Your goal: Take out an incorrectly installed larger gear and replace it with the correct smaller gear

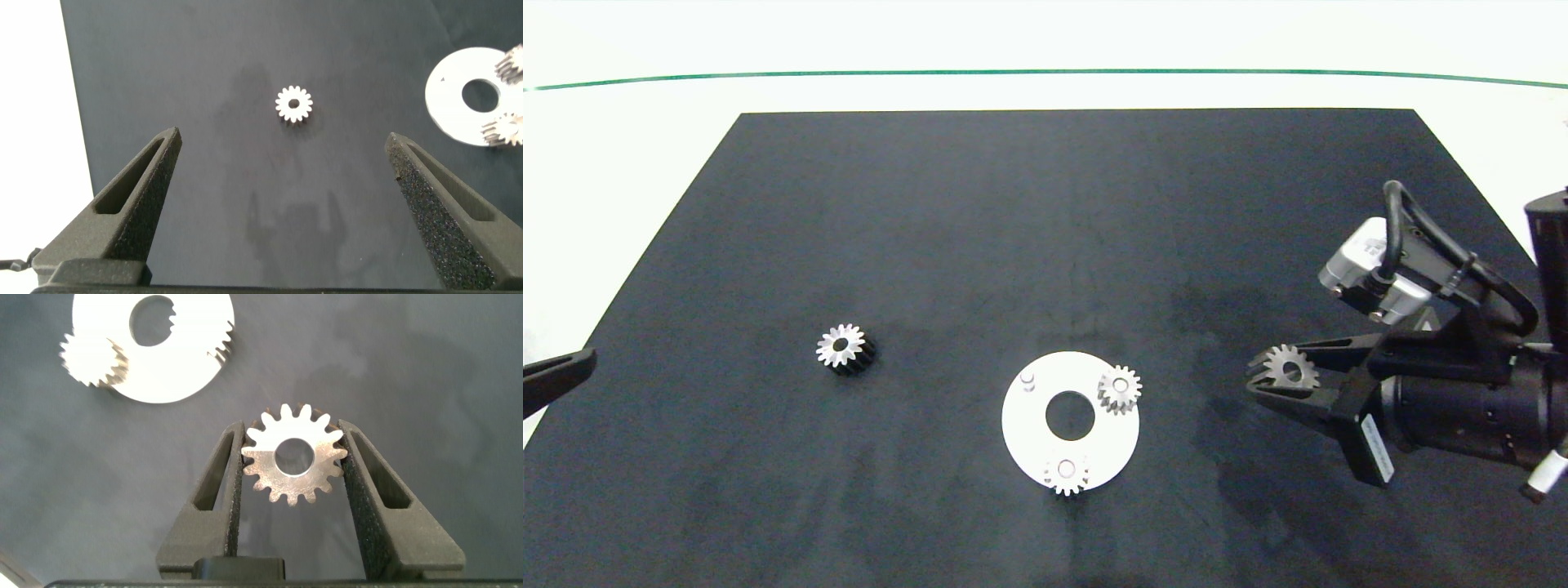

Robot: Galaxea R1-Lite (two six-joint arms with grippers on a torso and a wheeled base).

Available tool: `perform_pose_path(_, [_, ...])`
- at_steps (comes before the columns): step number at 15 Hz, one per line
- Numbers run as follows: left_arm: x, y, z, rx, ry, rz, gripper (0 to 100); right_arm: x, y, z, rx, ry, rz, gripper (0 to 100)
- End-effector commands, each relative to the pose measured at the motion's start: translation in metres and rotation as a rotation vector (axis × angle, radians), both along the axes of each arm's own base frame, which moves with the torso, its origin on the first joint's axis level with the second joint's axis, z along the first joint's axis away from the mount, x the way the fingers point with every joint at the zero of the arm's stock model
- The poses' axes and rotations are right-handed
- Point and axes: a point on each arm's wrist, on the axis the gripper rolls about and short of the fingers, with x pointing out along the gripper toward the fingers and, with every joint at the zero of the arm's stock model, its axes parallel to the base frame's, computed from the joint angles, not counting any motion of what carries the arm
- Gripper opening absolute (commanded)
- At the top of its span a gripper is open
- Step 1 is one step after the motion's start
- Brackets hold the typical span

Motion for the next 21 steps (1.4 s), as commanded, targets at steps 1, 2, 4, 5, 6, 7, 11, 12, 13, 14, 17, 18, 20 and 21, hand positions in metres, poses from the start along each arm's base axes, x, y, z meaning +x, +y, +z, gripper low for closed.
perform_pose_path(1, [-0.011,0.003,0.001,-0.007,-0.034,-0.005,100,0.021,0.038,-0.008,-0.022,0.037,0.057,22])
perform_pose_path(2, [-0.012,0.003,0.001,-0.008,-0.035,-0.005,100,0.026,0.05,-0.009,-0.027,0.04,0.074,22])
perform_pose_path(4, [-0.013,0.003,0.0,-0.008,-0.037,-0.007,100,0.032,0.07,-0.011,-0.037,0.043,0.102,22])
perform_pose_path(5, [-0.013,0.003,0.0,-0.008,-0.035,-0.007,100,0.034,0.08,-0.013,-0.043,0.043,0.114,22])
perform_pose_path(6, [-0.013,0.003,-0.001,-0.007,-0.032,-0.007,100,0.035,0.088,-0.014,-0.049,0.044,0.128,22])
perform_pose_path(7, [-0.013,0.003,-0.001,-0.009,-0.032,-0.007,100,0.035,0.095,-0.014,-0.051,0.04,0.14,22])
perform_pose_path(11, [-0.017,0.004,-0.005,-0.017,-0.034,-0.008,100,0.037,0.116,-0.02,-0.076,0.033,0.151,22])
perform_pose_path(12, [-0.018,0.004,-0.005,-0.018,-0.037,-0.008,100,0.037,0.121,-0.022,-0.082,0.034,0.157,22])
perform_pose_path(13, [-0.019,0.005,-0.005,-0.021,-0.038,-0.008,100,0.036,0.126,-0.025,-0.093,0.036,0.164,22])
perform_pose_path(14, [-0.019,0.005,-0.005,-0.022,-0.039,-0.008,100,0.037,0.13,-0.027,-0.098,0.036,0.168,22])
perform_pose_path(17, [-0.02,0.005,-0.01,-0.021,-0.025,-0.006,100,0.044,0.142,-0.03,-0.118,0.017,0.159,22])
perform_pose_path(18, [-0.02,0.005,-0.011,-0.021,-0.024,-0.004,100,0.046,0.144,-0.03,-0.119,0.014,0.159,22])
perform_pose_path(20, [-0.021,0.005,-0.011,-0.021,-0.025,-0.007,100,0.051,0.149,-0.034,-0.121,0.016,0.154,22])
perform_pose_path(21, [-0.021,0.005,-0.011,-0.023,-0.026,-0.005,100,0.052,0.15,-0.035,-0.123,0.016,0.153,22])
